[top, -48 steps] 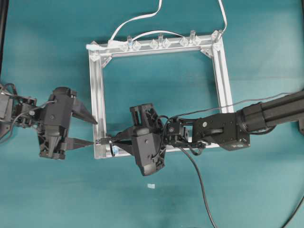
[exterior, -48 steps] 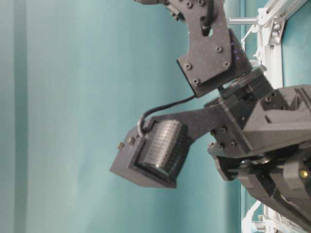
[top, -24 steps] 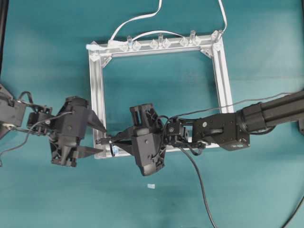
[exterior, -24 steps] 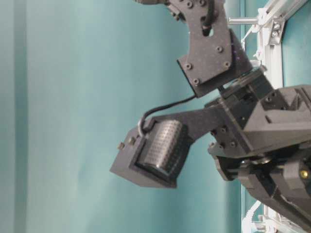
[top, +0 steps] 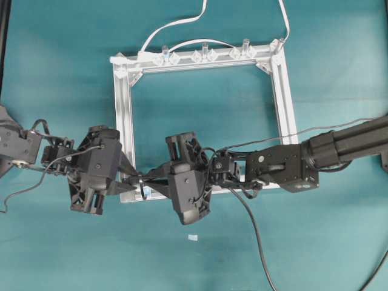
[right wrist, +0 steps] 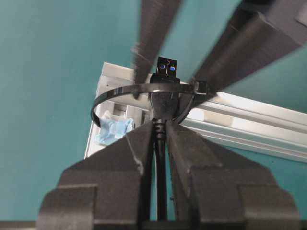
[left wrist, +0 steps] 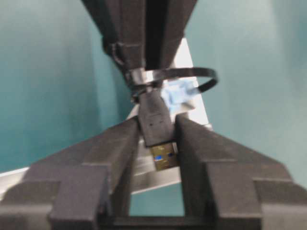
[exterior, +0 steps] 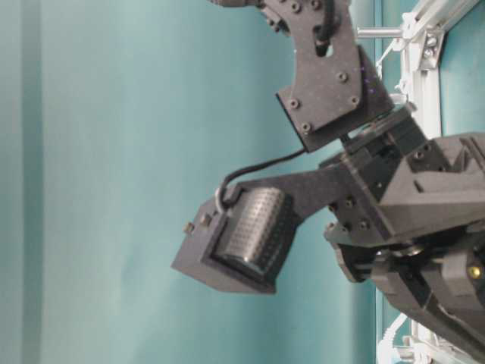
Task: Insert the wire through the string loop located on the left side.
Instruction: 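Grasp the USB plug with the left gripper beyond the loop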
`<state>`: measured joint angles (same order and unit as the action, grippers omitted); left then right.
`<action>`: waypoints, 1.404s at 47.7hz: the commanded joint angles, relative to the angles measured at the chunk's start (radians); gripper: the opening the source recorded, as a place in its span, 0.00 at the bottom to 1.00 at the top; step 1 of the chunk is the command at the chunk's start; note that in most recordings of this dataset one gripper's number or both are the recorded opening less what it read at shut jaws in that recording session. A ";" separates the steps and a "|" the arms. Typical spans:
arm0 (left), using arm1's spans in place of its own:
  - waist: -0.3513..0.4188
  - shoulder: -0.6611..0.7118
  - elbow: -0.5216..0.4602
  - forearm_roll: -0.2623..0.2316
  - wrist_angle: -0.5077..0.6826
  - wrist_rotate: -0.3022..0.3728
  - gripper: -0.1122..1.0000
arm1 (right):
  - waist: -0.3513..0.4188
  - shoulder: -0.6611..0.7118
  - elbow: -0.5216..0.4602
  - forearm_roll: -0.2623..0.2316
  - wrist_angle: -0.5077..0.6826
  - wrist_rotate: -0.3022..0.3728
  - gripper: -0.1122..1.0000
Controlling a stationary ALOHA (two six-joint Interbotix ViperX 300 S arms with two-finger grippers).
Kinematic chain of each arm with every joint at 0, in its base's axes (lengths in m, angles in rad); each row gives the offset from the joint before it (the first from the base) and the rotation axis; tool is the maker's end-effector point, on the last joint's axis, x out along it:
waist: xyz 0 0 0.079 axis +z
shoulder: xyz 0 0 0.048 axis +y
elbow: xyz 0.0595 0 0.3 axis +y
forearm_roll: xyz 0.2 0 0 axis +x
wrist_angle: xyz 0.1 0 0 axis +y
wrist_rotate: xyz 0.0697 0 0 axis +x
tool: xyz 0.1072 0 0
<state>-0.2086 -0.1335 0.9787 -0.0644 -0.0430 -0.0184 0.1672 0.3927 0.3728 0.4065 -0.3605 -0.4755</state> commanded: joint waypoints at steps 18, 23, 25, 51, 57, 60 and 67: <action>-0.009 -0.020 -0.032 0.006 0.058 -0.057 0.32 | 0.002 -0.018 -0.015 -0.005 0.015 0.005 0.20; -0.009 -0.028 -0.029 0.006 0.034 -0.057 0.32 | 0.002 -0.018 -0.017 -0.005 0.043 0.003 0.20; -0.009 -0.029 -0.029 0.006 0.031 -0.057 0.32 | 0.000 -0.018 -0.015 -0.005 0.051 0.006 0.20; -0.020 -0.038 -0.025 0.006 0.029 -0.060 0.32 | 0.002 -0.018 -0.012 0.023 0.052 0.009 0.96; -0.020 -0.038 -0.025 0.006 0.031 -0.058 0.32 | 0.000 -0.018 -0.012 0.023 0.054 0.009 0.96; -0.020 -0.038 -0.025 0.006 0.029 -0.058 0.32 | 0.000 -0.018 -0.014 0.023 0.054 0.009 0.96; -0.020 -0.041 -0.023 0.006 0.032 -0.060 0.32 | 0.002 -0.018 -0.012 0.023 0.055 0.009 0.96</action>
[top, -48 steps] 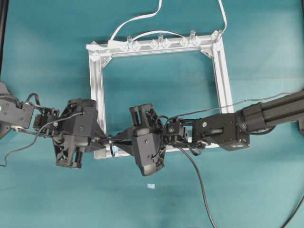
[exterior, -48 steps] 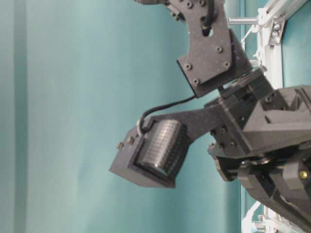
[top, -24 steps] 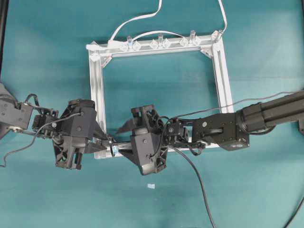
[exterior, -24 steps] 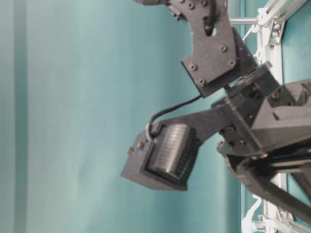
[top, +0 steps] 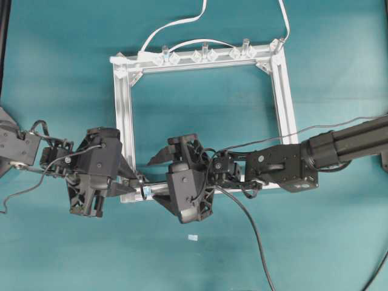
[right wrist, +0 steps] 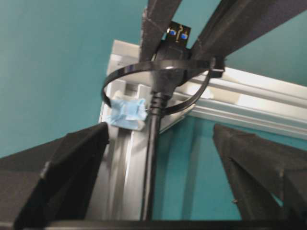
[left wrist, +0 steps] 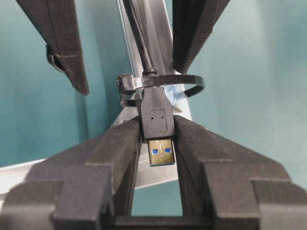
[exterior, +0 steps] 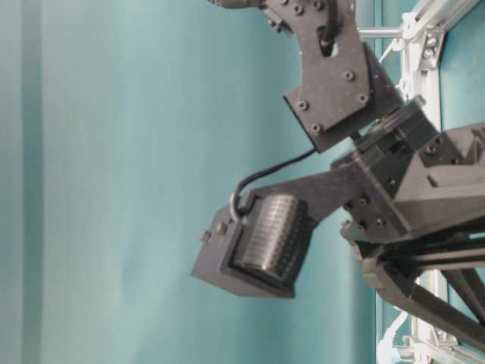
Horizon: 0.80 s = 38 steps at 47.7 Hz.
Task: Insert the wire through the string loop located on the left side.
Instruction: 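Grasp the USB plug with the left gripper beyond the loop, then pull the cable leftward through the loop with the left gripper, release right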
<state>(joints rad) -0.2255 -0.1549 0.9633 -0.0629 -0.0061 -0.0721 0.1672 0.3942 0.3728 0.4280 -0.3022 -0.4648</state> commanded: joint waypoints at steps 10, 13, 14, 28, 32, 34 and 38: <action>-0.006 -0.051 0.015 0.005 0.005 -0.012 0.32 | 0.002 -0.021 -0.012 0.002 -0.003 -0.002 0.96; -0.008 -0.074 0.031 0.005 0.014 -0.015 0.32 | 0.002 -0.021 -0.012 0.002 -0.003 -0.002 0.96; -0.009 -0.083 0.037 0.003 0.018 -0.015 0.32 | 0.000 -0.023 -0.014 0.002 -0.003 -0.002 0.96; -0.032 -0.230 0.110 0.003 0.158 -0.040 0.32 | 0.002 -0.026 -0.014 0.000 0.015 -0.002 0.96; -0.035 -0.276 0.129 0.003 0.190 -0.048 0.32 | 0.002 -0.026 -0.012 0.000 0.018 -0.002 0.96; -0.037 -0.296 0.137 0.003 0.202 -0.052 0.32 | 0.002 -0.026 -0.014 0.000 0.018 -0.002 0.96; -0.038 -0.341 0.155 0.002 0.232 -0.057 0.32 | 0.002 -0.026 -0.014 0.002 0.018 -0.002 0.96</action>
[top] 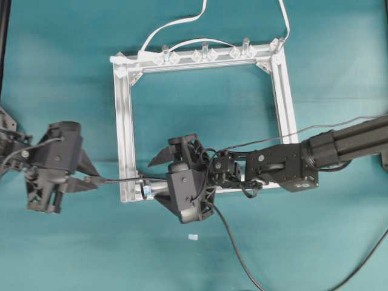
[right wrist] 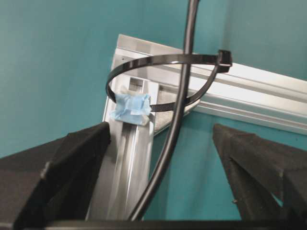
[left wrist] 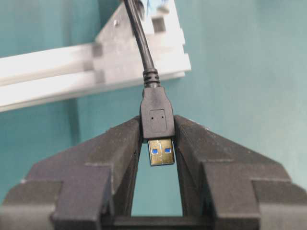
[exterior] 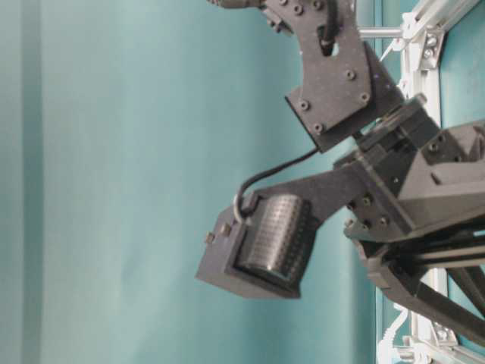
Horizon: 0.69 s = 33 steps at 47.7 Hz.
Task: Insert the wire through the string loop located on the left side.
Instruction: 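Pull the cable leftward through the loop with the left gripper, release right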
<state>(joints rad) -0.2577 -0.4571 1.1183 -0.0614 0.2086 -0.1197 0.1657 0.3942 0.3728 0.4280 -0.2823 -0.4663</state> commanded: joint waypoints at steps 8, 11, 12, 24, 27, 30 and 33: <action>-0.006 -0.100 0.028 -0.002 0.054 -0.041 0.32 | 0.003 -0.028 -0.015 0.000 -0.002 0.000 0.96; -0.008 -0.115 0.037 -0.002 0.063 -0.057 0.32 | 0.002 -0.028 -0.017 0.000 -0.002 0.000 0.96; -0.009 -0.120 0.038 -0.002 0.063 -0.060 0.32 | 0.003 -0.028 -0.018 0.002 -0.002 0.000 0.96; -0.012 -0.132 0.046 -0.002 0.064 -0.067 0.32 | 0.003 -0.028 -0.020 0.000 -0.002 0.000 0.96; -0.012 -0.129 0.046 0.000 0.064 -0.069 0.32 | 0.003 -0.028 -0.020 0.000 -0.002 0.000 0.96; -0.012 -0.126 0.044 -0.002 0.066 -0.069 0.32 | 0.002 -0.028 -0.020 0.000 -0.002 0.000 0.96; -0.014 -0.121 0.043 -0.002 0.067 -0.069 0.32 | 0.002 -0.028 -0.020 0.000 0.000 0.000 0.96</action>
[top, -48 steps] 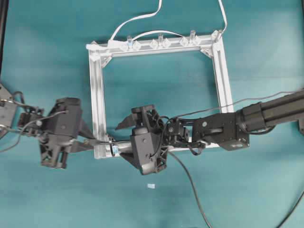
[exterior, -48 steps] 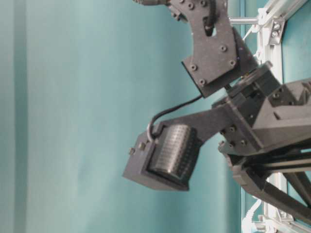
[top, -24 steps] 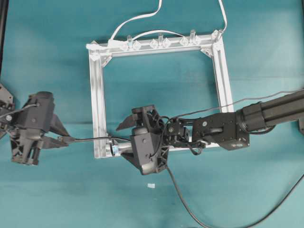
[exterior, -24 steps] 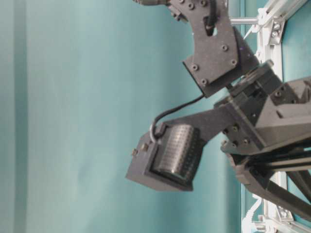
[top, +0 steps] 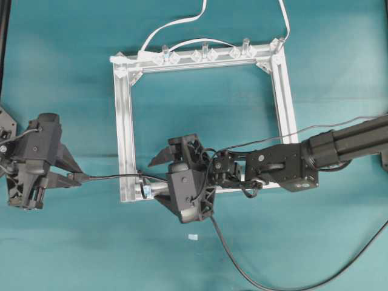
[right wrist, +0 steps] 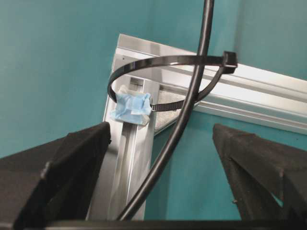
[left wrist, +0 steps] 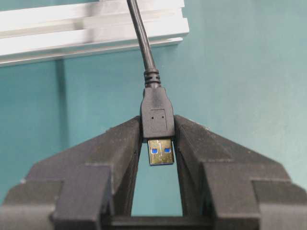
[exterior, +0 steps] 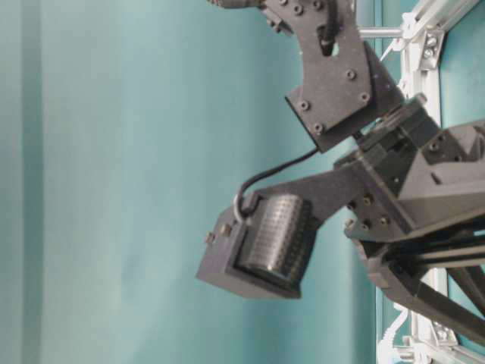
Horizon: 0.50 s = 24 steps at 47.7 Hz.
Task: Insert the wire through the string loop located on the left side.
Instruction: 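Pull the cable leftward through the loop with the left gripper, release right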
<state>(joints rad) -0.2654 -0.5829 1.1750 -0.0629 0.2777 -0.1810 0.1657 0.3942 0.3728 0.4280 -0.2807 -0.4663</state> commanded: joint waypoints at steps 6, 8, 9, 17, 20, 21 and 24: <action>-0.005 0.017 -0.015 0.000 0.014 -0.008 0.32 | 0.002 -0.028 -0.023 0.002 -0.003 0.000 0.96; -0.005 0.023 -0.017 0.000 0.018 -0.008 0.32 | 0.002 -0.028 -0.023 0.000 -0.003 0.000 0.96; -0.005 0.026 -0.017 0.000 0.021 -0.008 0.32 | 0.003 -0.028 -0.023 0.002 -0.003 0.000 0.96; -0.005 0.034 -0.031 0.008 0.040 0.002 0.63 | 0.002 -0.029 -0.023 0.000 -0.002 0.000 0.96; -0.005 0.029 -0.031 0.008 0.040 0.002 0.77 | 0.003 -0.031 -0.025 0.000 -0.003 0.000 0.96; -0.005 0.029 -0.031 0.008 0.040 0.002 0.80 | 0.003 -0.031 -0.023 0.002 -0.003 0.000 0.96; -0.005 0.026 -0.031 0.008 0.040 0.002 0.75 | 0.003 -0.032 -0.025 0.000 -0.003 0.000 0.96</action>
<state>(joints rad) -0.2654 -0.5522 1.1658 -0.0598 0.3206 -0.1810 0.1657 0.3942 0.3728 0.4280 -0.2792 -0.4663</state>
